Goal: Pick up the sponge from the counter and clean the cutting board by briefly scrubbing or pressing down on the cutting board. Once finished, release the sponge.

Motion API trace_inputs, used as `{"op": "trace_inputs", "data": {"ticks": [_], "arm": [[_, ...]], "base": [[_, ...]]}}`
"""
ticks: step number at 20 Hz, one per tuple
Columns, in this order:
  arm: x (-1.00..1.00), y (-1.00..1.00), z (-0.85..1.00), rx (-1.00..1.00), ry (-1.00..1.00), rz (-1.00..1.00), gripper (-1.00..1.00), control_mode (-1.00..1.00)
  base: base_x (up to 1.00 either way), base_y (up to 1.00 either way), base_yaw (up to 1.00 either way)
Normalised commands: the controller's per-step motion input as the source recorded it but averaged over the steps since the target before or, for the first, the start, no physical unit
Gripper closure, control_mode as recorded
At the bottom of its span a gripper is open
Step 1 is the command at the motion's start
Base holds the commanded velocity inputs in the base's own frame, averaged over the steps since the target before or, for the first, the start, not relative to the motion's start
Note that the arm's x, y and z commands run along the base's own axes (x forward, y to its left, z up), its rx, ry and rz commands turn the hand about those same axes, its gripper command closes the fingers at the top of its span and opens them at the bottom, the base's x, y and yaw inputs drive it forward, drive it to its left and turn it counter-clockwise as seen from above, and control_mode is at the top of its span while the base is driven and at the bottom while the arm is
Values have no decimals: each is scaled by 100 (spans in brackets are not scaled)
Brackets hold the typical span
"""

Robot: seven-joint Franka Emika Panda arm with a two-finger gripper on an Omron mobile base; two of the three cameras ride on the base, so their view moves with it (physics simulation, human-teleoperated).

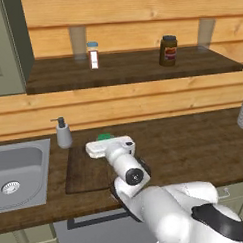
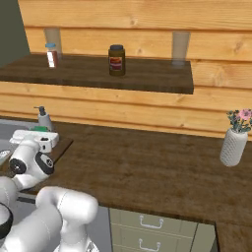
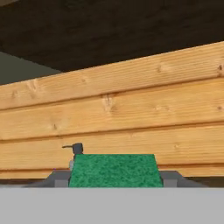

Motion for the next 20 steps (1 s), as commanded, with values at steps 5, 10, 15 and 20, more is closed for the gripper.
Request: {"op": "trace_inputs", "data": {"ticks": [5, 10, 15, 20], "arm": [[-18, -99, 100, 9, 36, -4, 100, -100], [-17, -99, 58, 0, 47, -5, 100, -100], [-7, -100, -9, -7, 59, -5, 100, -100], [3, -59, -25, -26, 52, -14, 100, -100]], "base": [[0, 0, 0], [0, 0, 0], [0, 0, 0], [0, 0, 0]]}}
